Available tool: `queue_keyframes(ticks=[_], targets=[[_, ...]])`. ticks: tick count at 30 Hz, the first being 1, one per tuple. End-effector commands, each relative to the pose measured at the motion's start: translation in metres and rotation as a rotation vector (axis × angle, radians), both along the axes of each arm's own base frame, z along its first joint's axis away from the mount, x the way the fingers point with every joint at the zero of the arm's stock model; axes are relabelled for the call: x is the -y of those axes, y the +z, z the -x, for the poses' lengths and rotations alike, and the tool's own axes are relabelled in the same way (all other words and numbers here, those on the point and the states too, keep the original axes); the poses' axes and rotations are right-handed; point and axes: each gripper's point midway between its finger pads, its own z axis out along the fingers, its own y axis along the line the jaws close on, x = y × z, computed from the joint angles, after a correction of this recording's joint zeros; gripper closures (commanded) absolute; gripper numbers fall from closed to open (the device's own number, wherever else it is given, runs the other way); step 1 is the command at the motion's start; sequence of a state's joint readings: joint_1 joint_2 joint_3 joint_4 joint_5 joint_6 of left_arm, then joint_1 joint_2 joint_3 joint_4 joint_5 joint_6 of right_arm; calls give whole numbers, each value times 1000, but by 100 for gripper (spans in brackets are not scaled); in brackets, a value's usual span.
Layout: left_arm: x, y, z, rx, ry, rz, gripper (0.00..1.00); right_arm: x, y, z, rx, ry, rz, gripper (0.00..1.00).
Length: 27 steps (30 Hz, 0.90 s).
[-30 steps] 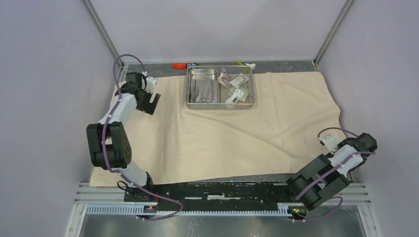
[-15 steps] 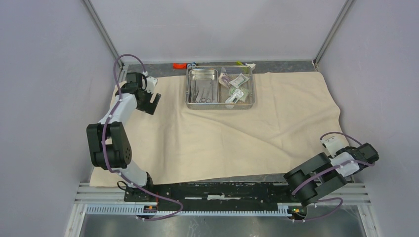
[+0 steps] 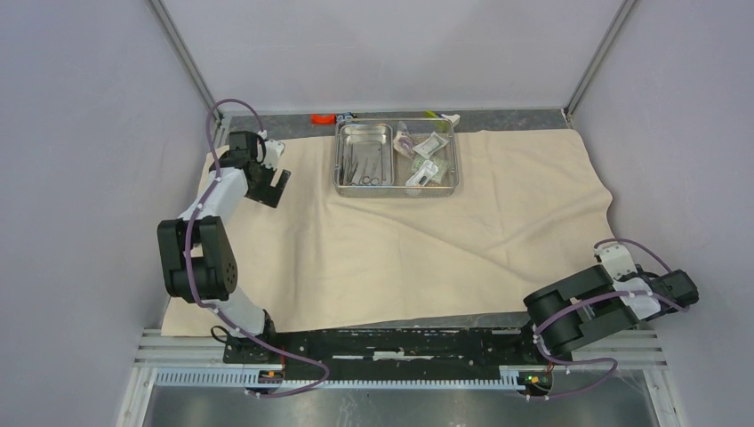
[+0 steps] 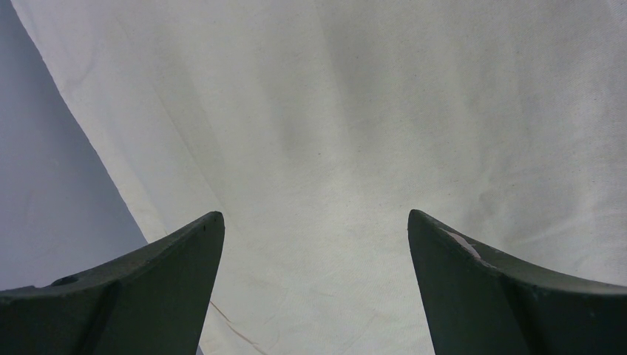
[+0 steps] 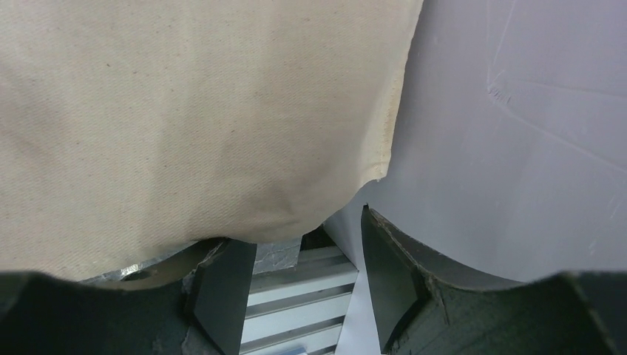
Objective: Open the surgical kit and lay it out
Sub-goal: Smooth out the surgical kit at the center of the board.
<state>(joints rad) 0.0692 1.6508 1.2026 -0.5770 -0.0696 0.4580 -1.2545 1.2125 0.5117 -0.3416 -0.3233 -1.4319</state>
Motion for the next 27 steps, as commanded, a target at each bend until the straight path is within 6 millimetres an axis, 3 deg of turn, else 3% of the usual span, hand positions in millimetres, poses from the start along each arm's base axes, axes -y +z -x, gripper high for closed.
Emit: queue_keyframes(ticks=[1, 6, 17, 27], targets=[[2, 6, -8, 27, -14, -5, 0, 5, 14, -18, 121, 12, -32, 40], [2, 4, -8, 22, -14, -7, 0, -3, 15, -19, 130, 57, -116, 40], [3, -1, -8, 9, -15, -3, 0, 2, 18, -24, 177, 64, -155, 40], [5, 0, -11, 14, -18, 2, 0, 2, 13, -30, 204, 112, -69, 61]])
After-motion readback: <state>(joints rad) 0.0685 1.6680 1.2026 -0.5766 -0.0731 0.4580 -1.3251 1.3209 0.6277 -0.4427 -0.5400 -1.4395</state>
